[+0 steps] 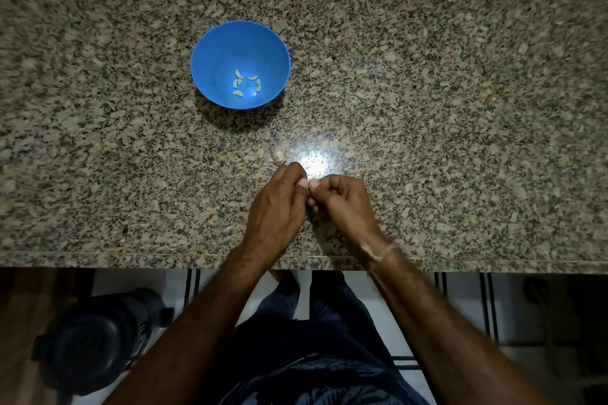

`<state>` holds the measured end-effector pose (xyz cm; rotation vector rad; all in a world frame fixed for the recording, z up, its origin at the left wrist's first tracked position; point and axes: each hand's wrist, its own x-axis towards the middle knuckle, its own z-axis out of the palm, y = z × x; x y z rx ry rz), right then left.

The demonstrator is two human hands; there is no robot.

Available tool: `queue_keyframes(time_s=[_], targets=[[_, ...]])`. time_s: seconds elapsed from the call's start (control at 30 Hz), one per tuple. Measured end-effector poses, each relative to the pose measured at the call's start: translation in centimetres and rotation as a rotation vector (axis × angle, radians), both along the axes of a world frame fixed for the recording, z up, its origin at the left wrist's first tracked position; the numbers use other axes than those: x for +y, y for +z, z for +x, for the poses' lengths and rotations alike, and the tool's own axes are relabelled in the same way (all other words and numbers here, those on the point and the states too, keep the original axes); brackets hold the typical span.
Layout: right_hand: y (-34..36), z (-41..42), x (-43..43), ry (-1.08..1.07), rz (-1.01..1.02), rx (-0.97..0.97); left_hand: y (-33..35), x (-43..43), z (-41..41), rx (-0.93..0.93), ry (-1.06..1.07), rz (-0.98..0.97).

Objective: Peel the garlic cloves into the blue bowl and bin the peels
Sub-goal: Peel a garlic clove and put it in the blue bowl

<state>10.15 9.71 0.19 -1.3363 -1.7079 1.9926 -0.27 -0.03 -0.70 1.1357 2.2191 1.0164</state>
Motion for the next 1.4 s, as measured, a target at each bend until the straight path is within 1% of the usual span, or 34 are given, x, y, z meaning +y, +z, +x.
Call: queue_keyframes(time_s=[0.03, 0.07, 0.1, 0.13, 0.2, 0.23, 0.27, 0.3, 0.33, 0.37, 0.4, 0.43, 0.47, 0.5, 0.53, 0.57, 0.6, 0.63, 0.67, 0.7, 0.73, 0.77, 0.8, 0.83, 0.87, 0.9, 0.93, 0.97, 1.0, 1.1, 1.17, 1.3, 1.37, 1.4], targets=[[-0.1, -0.1, -0.2, 0.037, 0.182, -0.042, 0.0, 0.1, 0.0, -0.034, -0.007, 0.0], [0.0, -0.3, -0.4, 0.06, 0.307, -0.078, 0.0, 0.1, -0.1, -0.074, -0.015, 0.007], [-0.1, -0.4, -0.4, 0.068, 0.359, -0.105, 0.1, 0.1, -0.2, -0.112, -0.026, 0.013], [-0.2, -0.5, -0.3, 0.071, 0.339, -0.111, 0.1, 0.1, -0.4, -0.133, -0.042, 0.017], [-0.2, -0.6, -0.3, 0.044, 0.129, -0.087, 0.3, 0.1, -0.6, -0.141, -0.067, -0.003], [0.0, -0.6, -0.4, 0.034, 0.076, -0.078, 0.5, 0.2, -0.7, -0.177, -0.066, -0.032], [0.0, -0.5, -0.5, 0.045, 0.126, -0.081, 0.5, 0.3, -0.8, -0.262, -0.046, -0.078], [-0.2, -0.5, -0.4, 0.1, 0.289, -0.106, 0.6, 0.6, -0.9, -0.414, -0.004, -0.123], [-0.3, -0.4, -0.3, 0.171, 0.489, -0.152, 0.8, 0.8, -1.0, -0.621, 0.046, -0.166], [-0.4, -0.3, 0.0, 0.231, 0.627, -0.185, 1.1, 0.9, -1.2, -0.802, 0.093, -0.208], [-0.5, -0.3, 0.2, 0.252, 0.655, -0.191, 1.3, 0.9, -1.4, -0.901, 0.113, -0.216], [-0.2, -0.4, 0.4, 0.241, 0.55, -0.164, 1.5, 0.9, -1.3, -0.881, 0.106, -0.191], [-0.1, -0.6, 0.7, 0.194, 0.353, -0.117, 1.6, 0.9, -1.2, -0.766, 0.085, -0.143], [0.1, -0.8, 0.9, 0.144, 0.13, -0.068, 1.8, 0.8, -1.0, -0.593, 0.057, -0.095], [0.1, -1.0, 1.1, 0.093, -0.127, -0.028, 1.9, 0.7, -0.9, -0.463, 0.034, -0.05], [0.3, -1.3, 1.3, 0.051, -0.349, -0.012, 2.0, 0.7, -0.9, -0.42, 0.03, -0.018], [0.6, -1.5, 1.3, 0.041, -0.455, -0.005, 2.0, 0.7, -1.0, -0.453, 0.039, -0.006], [0.6, -1.5, 1.2, 0.057, -0.427, 0.006, 1.6, 0.7, -1.2, -0.549, 0.058, -0.003], [0.4, -1.5, 1.1, 0.091, -0.264, 0.004, 1.4, 0.8, -1.4, -0.708, 0.098, -0.025], [0.1, -1.2, 1.0, 0.152, 0.01, -0.031, 1.3, 0.9, -1.7, -0.9, 0.158, -0.072], [0.2, -0.8, 1.0, 0.204, 0.284, -0.076, 1.4, 1.0, -1.8, -1.029, 0.209, -0.127], [-0.2, -0.5, 1.0, 0.241, 0.448, -0.11, 1.5, 1.0, -1.7, -1.045, 0.222, -0.148], [-0.2, -0.6, 1.0, 0.226, 0.414, -0.099, 1.6, 0.9, -1.5, -0.907, 0.183, -0.134], [0.0, -1.0, 1.0, 0.167, 0.202, -0.059, 1.6, 0.6, -1.2, -0.683, 0.116, -0.095], [0.3, -1.5, 1.1, 0.08, -0.121, -0.026, 1.6, 0.3, -1.1, -0.41, 0.037, -0.058], [0.6, -1.8, 1.2, 0.011, -0.421, -0.011, 1.5, 0.1, -1.2, -0.186, -0.039, -0.023], [0.8, -1.9, 1.3, -0.034, -0.594, -0.005, 1.4, 0.1, -1.2, -0.058, -0.088, 0.011], [0.8, -1.8, 1.4, -0.038, -0.626, -0.011, 1.3, 0.2, -1.2, -0.026, -0.096, 0.038], [0.7, -1.5, 1.4, -0.023, -0.557, 0.008, 1.3, 0.3, -1.4, -0.082, -0.061, 0.048], [0.7, -0.5, 1.6, 0.071, -0.126, 0.01, 1.5, 0.6, -1.4, -0.389, 0.122, 0.002], [0.4, -0.2, 2.0, 0.049, -0.017, 0.0, 1.5, 0.7, -1.5, -0.467, 0.185, -0.041], [0.0, -0.2, 2.1, 0.043, 0.136, -0.004, 1.6, 1.0, -1.3, -0.5, 0.205, -0.05], [0.0, -0.1, 2.0, 0.067, 0.235, -0.034, 1.7, 1.0, -1.0, -0.381, 0.162, -0.043], [0.0, -0.1, 2.1, 0.063, 0.203, -0.032, 1.7, 1.0, -1.0, -0.278, 0.125, -0.015]])
